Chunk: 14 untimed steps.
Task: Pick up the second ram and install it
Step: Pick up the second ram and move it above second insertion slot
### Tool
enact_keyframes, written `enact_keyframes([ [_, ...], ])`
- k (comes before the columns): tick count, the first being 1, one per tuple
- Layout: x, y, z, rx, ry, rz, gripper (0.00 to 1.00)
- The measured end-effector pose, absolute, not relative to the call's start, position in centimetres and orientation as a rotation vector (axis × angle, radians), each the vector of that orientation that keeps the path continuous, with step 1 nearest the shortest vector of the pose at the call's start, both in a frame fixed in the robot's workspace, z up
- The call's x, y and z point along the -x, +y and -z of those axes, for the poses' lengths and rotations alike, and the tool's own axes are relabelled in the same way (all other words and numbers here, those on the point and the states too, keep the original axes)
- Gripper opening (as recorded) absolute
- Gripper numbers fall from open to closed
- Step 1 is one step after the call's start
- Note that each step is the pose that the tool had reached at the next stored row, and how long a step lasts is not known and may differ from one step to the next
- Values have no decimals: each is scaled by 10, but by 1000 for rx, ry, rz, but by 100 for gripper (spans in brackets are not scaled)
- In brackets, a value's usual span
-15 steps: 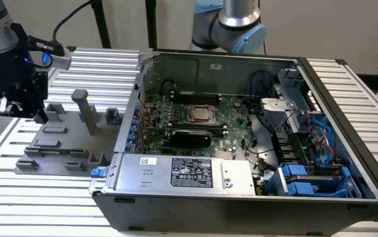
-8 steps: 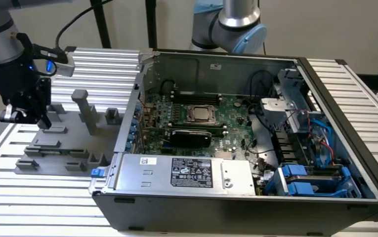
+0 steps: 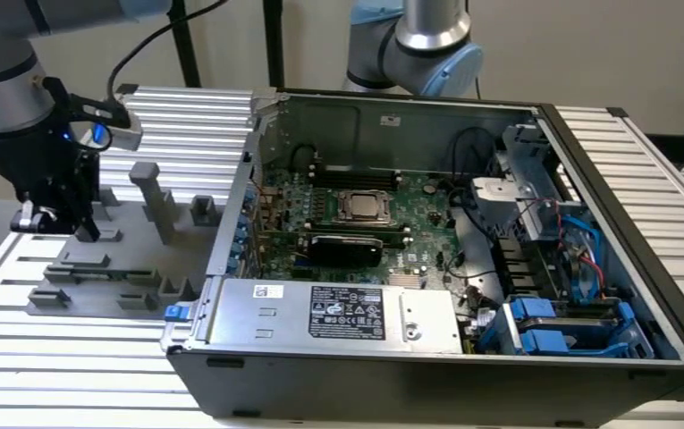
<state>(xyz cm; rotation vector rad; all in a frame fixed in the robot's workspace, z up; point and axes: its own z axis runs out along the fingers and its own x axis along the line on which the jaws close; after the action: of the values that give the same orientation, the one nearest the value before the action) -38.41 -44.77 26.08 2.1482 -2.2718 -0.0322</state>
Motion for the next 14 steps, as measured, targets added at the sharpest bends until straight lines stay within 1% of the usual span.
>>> enact_keyframes([
  [1,384,-448,-259,-2149,-2270,32,100],
  [14,384,-448,-235,-2210,-2209,29,100],
])
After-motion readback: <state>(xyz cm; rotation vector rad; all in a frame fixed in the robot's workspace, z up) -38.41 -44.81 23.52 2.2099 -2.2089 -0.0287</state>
